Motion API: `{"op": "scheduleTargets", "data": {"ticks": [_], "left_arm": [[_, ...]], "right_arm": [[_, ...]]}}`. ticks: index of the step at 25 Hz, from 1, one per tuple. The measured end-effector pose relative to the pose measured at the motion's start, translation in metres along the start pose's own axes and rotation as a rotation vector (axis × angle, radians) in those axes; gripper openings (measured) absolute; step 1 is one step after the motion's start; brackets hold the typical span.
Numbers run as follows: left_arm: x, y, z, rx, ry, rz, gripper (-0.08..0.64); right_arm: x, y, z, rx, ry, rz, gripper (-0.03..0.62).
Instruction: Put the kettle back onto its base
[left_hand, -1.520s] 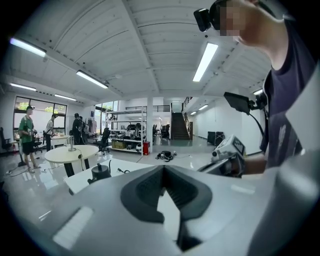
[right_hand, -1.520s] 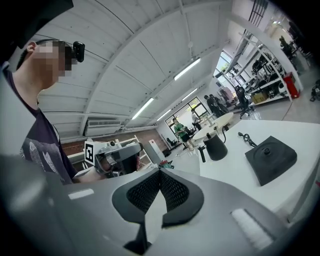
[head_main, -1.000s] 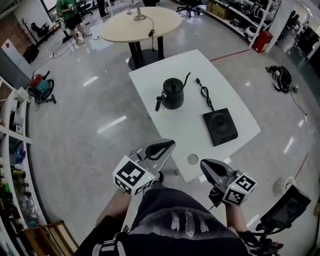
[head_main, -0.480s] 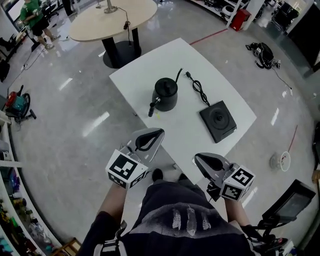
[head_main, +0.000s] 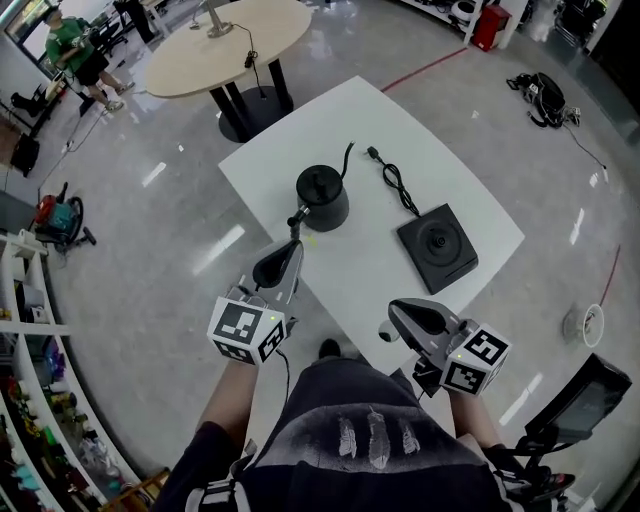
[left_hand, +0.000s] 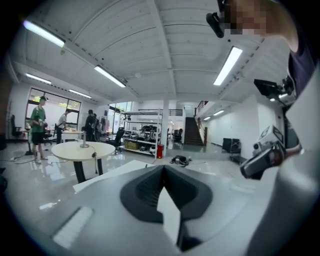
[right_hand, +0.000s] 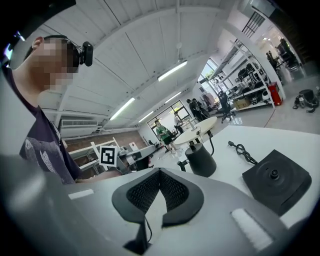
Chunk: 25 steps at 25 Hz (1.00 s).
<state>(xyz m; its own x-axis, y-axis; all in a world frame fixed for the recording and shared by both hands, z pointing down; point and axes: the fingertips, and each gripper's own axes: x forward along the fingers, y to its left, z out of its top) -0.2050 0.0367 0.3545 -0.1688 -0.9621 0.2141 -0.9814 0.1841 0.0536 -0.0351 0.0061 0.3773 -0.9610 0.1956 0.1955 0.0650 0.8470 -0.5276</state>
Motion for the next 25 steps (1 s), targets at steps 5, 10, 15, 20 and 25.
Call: {"op": "scheduleTargets", "data": {"ticks": [5, 10, 15, 20, 25], "left_arm": [[0.031, 0.009, -0.009, -0.017, 0.066, 0.097, 0.237], [0.042, 0.042, -0.054, -0.009, 0.172, 0.165, 0.350], [0.078, 0.081, -0.093, 0.017, 0.241, 0.167, 0.365], [0.096, 0.105, -0.144, 0.020, 0.324, 0.096, 0.365], [0.121, 0.109, -0.164, 0.054, 0.359, 0.015, 0.345]], "right_arm": [[-0.008, -0.037, 0.005, 0.072, 0.022, 0.092, 0.002], [0.005, -0.043, 0.003, 0.063, 0.035, 0.110, 0.002], [0.016, -0.057, 0.011, 0.074, 0.017, 0.038, 0.002], [0.040, -0.047, 0.001, 0.096, 0.027, -0.048, 0.002], [0.064, -0.044, 0.000, 0.107, 0.053, -0.094, 0.002]]}}
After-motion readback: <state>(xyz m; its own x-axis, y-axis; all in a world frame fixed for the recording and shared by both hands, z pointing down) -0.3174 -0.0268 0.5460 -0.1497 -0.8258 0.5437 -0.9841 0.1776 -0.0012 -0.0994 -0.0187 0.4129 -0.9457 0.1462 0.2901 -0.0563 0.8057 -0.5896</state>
